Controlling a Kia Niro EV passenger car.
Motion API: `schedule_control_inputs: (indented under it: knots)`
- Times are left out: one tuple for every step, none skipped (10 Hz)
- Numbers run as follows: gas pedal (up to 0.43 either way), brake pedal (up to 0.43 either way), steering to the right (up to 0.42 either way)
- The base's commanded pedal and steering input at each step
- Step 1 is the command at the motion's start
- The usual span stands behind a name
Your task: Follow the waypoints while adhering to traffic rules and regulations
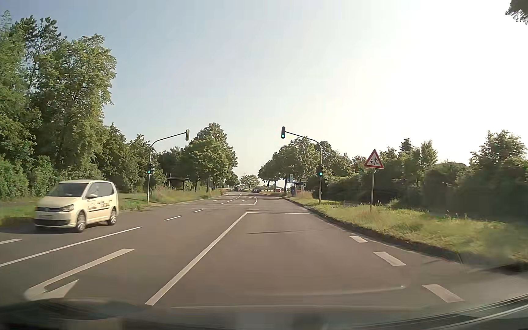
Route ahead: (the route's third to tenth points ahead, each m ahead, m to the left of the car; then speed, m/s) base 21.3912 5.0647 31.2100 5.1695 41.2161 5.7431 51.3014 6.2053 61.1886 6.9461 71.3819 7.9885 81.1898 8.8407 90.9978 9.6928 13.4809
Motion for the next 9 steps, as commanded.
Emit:
schedule_control_inputs:
  knots:
    - [0.11,0.03,-0.007]
    - [0.11,0.03,-0.008]
    - [0.11,0.03,-0.008]
    - [0.11,0.03,-0.008]
    - [0.11,0.03,-0.007]
    - [0.11,0.03,-0.007]
    - [0.11,0.03,-0.006]
    - [0.11,0.03,-0.004]
    - [0.11,0.03,-0.004]
